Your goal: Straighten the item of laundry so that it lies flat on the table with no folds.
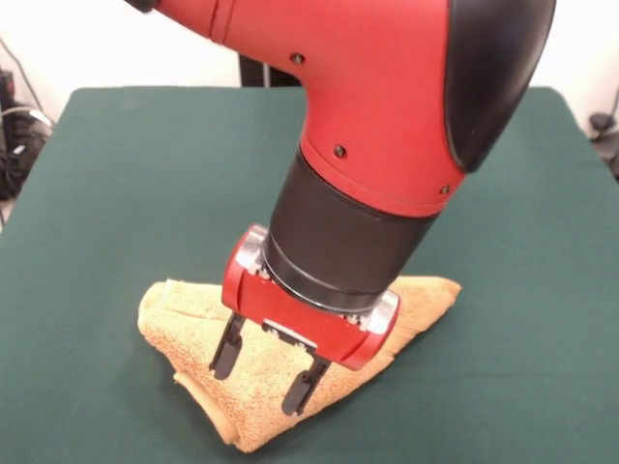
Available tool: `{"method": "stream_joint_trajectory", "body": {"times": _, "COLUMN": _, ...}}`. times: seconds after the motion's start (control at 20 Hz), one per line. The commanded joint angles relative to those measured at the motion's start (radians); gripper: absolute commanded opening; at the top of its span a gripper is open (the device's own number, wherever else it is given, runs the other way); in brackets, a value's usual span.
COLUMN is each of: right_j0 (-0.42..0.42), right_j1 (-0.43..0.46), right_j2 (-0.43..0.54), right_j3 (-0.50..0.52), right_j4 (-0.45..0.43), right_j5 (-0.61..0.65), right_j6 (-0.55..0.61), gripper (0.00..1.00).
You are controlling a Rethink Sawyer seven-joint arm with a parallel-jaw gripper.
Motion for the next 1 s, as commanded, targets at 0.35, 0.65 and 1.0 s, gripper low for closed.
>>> {"method": "stream_joint_trajectory", "body": {"times": 0.35, "right_j0": 0.049, "right_j1": 0.024, "right_j2": 0.043, "right_j3": 0.104, "right_j4": 0.001, "right_j5": -0.035, "right_j6": 0.291, "gripper": 1.0}}
{"method": "stream_joint_trajectory", "body": {"times": 0.65, "right_j0": 0.065, "right_j1": 0.063, "right_j2": 0.027, "right_j3": 0.071, "right_j4": -0.036, "right_j5": -0.051, "right_j6": 0.306, "gripper": 1.0}}
{"method": "stream_joint_trajectory", "body": {"times": 1.0, "right_j0": 0.065, "right_j1": 0.069, "right_j2": 0.023, "right_j3": 0.07, "right_j4": -0.038, "right_j5": -0.05, "right_j6": 0.312, "gripper": 1.0}}
